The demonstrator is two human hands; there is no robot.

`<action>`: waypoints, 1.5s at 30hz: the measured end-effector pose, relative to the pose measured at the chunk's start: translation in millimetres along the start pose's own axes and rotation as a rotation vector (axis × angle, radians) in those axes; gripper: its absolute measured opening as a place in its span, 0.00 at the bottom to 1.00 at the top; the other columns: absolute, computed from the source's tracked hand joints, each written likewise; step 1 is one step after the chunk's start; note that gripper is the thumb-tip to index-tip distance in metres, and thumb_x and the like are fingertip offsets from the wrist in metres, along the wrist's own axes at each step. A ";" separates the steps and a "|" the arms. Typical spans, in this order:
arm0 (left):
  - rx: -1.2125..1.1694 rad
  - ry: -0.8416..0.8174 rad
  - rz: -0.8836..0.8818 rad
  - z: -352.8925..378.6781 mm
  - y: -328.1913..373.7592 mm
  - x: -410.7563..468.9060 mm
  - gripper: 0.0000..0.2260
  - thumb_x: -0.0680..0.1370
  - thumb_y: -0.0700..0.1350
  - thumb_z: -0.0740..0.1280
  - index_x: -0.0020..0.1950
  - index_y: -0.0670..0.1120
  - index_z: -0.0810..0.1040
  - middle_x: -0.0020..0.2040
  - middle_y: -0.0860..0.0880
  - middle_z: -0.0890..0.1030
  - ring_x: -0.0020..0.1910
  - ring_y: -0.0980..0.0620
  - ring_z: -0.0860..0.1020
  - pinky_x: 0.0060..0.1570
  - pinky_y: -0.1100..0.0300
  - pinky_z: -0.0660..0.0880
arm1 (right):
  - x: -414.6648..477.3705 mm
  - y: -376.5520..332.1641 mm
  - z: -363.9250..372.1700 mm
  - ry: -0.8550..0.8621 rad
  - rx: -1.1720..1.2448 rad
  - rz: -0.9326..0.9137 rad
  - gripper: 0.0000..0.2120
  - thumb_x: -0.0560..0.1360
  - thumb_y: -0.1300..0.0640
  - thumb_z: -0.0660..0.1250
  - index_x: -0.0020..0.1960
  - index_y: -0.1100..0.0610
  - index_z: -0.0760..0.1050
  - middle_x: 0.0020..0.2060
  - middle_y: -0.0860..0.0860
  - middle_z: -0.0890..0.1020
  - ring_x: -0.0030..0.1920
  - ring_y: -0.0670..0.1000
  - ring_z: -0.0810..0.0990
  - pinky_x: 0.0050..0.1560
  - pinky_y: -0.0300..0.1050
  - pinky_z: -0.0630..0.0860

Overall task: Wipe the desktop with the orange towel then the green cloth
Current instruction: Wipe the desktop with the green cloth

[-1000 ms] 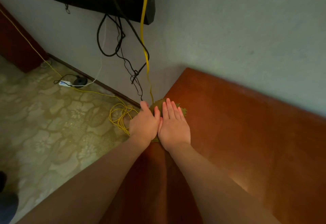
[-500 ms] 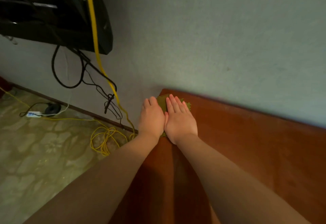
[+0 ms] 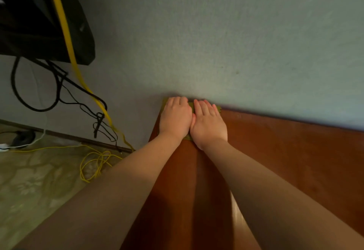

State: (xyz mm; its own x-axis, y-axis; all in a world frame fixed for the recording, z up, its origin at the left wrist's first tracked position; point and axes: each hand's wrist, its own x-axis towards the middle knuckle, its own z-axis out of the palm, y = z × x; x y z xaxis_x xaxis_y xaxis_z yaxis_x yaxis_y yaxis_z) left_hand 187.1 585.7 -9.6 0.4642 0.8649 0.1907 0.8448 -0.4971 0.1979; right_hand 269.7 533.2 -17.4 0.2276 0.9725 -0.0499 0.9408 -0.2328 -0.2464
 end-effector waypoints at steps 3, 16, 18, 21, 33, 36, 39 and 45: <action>-0.029 0.003 0.050 11.5 5.3 -4.8 0.20 0.74 0.45 0.50 0.47 0.40 0.81 0.44 0.42 0.83 0.47 0.44 0.81 0.51 0.56 0.77 | -13.2 8.0 -1.8 -0.002 -0.026 0.043 0.25 0.83 0.52 0.42 0.78 0.57 0.45 0.78 0.51 0.48 0.77 0.48 0.44 0.75 0.44 0.38; -0.001 -0.176 0.070 3.1 12.3 -67.1 0.24 0.82 0.48 0.47 0.78 0.46 0.49 0.79 0.48 0.48 0.77 0.51 0.47 0.75 0.53 0.44 | -82.7 -2.3 8.1 -0.015 -0.076 0.095 0.25 0.83 0.52 0.38 0.78 0.55 0.40 0.77 0.50 0.41 0.77 0.48 0.39 0.75 0.45 0.37; -0.001 -0.182 0.072 -0.2 13.8 -76.7 0.23 0.82 0.48 0.46 0.78 0.46 0.49 0.78 0.48 0.48 0.77 0.51 0.47 0.75 0.54 0.44 | -91.6 -4.2 8.3 -0.019 -0.080 0.097 0.25 0.83 0.52 0.38 0.78 0.55 0.39 0.77 0.50 0.41 0.77 0.48 0.39 0.75 0.45 0.37; 0.026 -0.190 0.067 -2.9 15.8 -90.7 0.23 0.82 0.49 0.45 0.78 0.46 0.48 0.78 0.48 0.47 0.77 0.51 0.46 0.75 0.53 0.44 | -104.4 -5.5 9.1 -0.034 -0.089 0.092 0.25 0.83 0.51 0.37 0.78 0.54 0.39 0.77 0.50 0.40 0.76 0.48 0.38 0.75 0.45 0.37; 0.072 -0.213 0.043 -19.0 29.4 -173.5 0.24 0.83 0.51 0.43 0.78 0.46 0.47 0.78 0.46 0.46 0.77 0.50 0.46 0.75 0.53 0.44 | -184.7 -13.8 19.8 -0.052 -0.097 0.072 0.25 0.83 0.50 0.37 0.78 0.54 0.39 0.77 0.50 0.40 0.76 0.48 0.38 0.75 0.45 0.37; 0.087 -0.211 0.043 -22.9 32.4 -196.9 0.24 0.83 0.51 0.43 0.78 0.46 0.47 0.78 0.47 0.47 0.77 0.50 0.46 0.75 0.53 0.45 | -207.6 -17.4 20.5 -0.051 -0.087 0.063 0.25 0.83 0.49 0.36 0.78 0.54 0.39 0.77 0.50 0.41 0.76 0.48 0.38 0.75 0.45 0.37; 0.093 -0.208 0.038 -26.5 33.6 -222.4 0.24 0.83 0.51 0.43 0.78 0.46 0.47 0.78 0.47 0.47 0.77 0.50 0.47 0.76 0.53 0.46 | -232.2 -22.9 22.9 -0.044 -0.081 0.055 0.25 0.83 0.49 0.37 0.78 0.53 0.39 0.77 0.49 0.41 0.76 0.48 0.38 0.75 0.45 0.36; 0.106 -0.214 0.023 -37.3 34.9 -274.2 0.24 0.83 0.52 0.44 0.78 0.47 0.47 0.78 0.47 0.47 0.77 0.51 0.46 0.76 0.53 0.46 | -281.9 -36.0 27.9 -0.043 -0.055 0.042 0.25 0.83 0.49 0.37 0.78 0.53 0.40 0.77 0.50 0.42 0.76 0.48 0.38 0.75 0.45 0.36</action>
State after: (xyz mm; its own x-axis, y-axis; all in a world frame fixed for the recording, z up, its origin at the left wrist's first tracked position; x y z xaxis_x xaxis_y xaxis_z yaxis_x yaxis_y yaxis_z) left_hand 79.4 328.7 -19.1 0.5200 0.8540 -0.0159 0.8513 -0.5166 0.0914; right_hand 164.7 267.7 -21.6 0.2569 0.9611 -0.1012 0.9433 -0.2721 -0.1900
